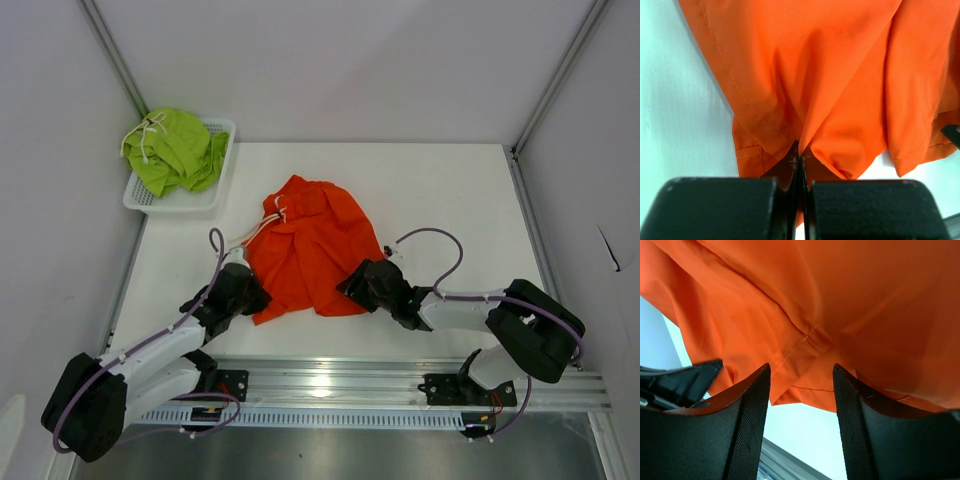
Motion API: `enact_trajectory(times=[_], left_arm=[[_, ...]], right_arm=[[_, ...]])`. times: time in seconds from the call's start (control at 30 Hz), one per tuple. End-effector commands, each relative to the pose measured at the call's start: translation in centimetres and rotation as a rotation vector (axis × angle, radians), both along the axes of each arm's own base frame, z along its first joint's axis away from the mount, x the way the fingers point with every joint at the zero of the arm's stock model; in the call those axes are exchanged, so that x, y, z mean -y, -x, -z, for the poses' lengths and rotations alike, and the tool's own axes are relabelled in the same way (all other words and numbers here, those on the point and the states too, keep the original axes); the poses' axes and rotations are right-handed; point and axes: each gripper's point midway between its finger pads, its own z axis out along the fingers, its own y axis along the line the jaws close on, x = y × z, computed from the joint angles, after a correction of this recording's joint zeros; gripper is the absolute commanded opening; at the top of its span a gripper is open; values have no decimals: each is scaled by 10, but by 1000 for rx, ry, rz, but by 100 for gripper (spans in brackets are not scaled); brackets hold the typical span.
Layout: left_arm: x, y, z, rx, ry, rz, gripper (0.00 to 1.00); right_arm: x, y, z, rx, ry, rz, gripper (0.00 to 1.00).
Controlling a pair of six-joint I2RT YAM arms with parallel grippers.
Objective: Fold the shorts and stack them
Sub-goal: Flatten the shorts out
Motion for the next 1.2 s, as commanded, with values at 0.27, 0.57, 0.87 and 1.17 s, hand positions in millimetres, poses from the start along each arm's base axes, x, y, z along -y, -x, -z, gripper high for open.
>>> enact_trajectory(times=[0.27,0.57,0.87,1.17], left_arm=[[5,9,-17,65,63,-2,0],[1,10,-18,63,37,-7,0],[3,11,-9,45,27,2,0],[3,12,-6,43,24,8,0]], right_arm=[[10,-24,2,-4,-38,179,50],[31,-23,7,0,38,239,50],[35,-38,13,17,53,307,48],[20,-61,3,65,2,298,23]])
